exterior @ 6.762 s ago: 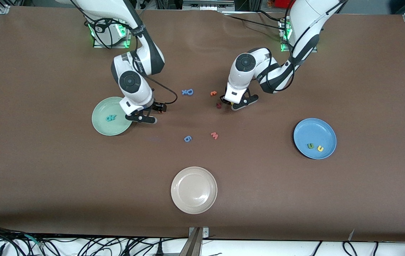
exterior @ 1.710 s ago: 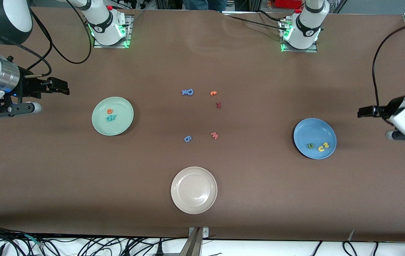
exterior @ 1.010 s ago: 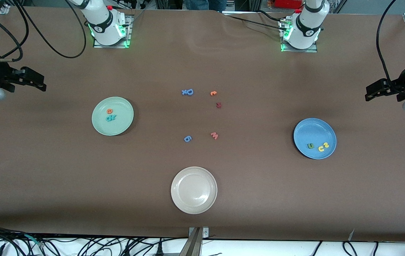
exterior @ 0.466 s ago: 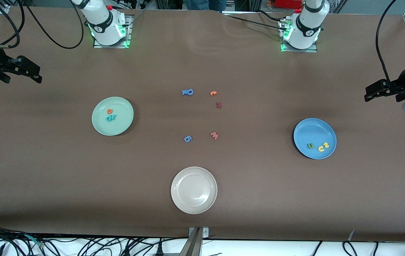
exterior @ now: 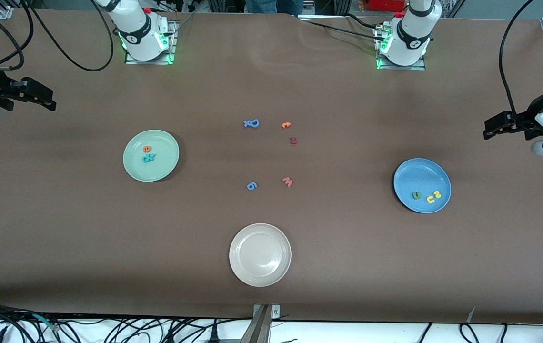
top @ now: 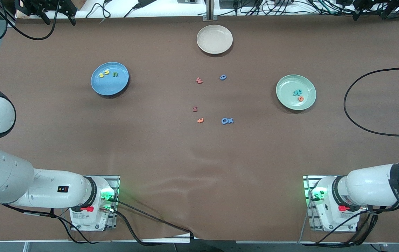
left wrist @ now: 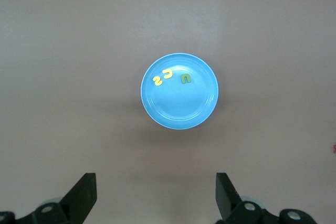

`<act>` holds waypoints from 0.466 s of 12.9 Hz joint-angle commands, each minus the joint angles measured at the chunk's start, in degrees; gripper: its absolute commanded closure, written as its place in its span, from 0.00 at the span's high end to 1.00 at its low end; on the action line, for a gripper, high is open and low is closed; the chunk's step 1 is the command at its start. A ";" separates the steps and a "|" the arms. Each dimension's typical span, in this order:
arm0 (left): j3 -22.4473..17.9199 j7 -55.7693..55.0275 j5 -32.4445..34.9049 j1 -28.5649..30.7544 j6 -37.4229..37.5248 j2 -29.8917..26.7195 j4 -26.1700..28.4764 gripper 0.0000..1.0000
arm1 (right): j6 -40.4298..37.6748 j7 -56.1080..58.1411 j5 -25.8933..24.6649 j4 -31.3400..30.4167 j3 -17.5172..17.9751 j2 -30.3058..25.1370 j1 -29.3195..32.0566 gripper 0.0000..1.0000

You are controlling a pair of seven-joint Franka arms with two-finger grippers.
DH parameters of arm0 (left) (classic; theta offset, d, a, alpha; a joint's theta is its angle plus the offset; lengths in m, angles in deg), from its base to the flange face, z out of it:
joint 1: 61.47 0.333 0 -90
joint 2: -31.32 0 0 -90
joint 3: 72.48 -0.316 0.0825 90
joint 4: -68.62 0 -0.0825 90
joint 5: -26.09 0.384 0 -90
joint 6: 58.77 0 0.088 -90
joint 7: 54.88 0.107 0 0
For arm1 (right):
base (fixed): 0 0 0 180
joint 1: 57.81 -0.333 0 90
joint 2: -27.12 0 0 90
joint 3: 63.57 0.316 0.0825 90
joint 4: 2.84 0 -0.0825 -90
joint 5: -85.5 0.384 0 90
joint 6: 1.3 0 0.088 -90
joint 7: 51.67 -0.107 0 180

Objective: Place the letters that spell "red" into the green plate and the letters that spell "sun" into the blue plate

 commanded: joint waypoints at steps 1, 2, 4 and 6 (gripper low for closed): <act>-0.43 -0.13 -1.91 -0.28 -0.43 -0.01 -0.12 1.00 | -0.81 -0.47 0.47 0.62 0.40 -0.20 0.73 1.00; -0.43 -0.13 -1.91 -0.28 -0.43 -0.01 0.05 1.00 | -0.46 -0.46 0.47 0.18 0.22 -0.64 0.73 1.00; -0.34 -0.13 -1.91 -0.28 -0.34 0.08 0.23 1.00 | -0.02 -0.46 0.65 -0.52 0.22 -1.25 0.73 1.00; -0.43 -0.13 -1.91 -0.28 -0.43 0.08 0.31 1.00 | 0.68 -0.99 1.79 -1.75 0.04 -1.96 0.73 1.00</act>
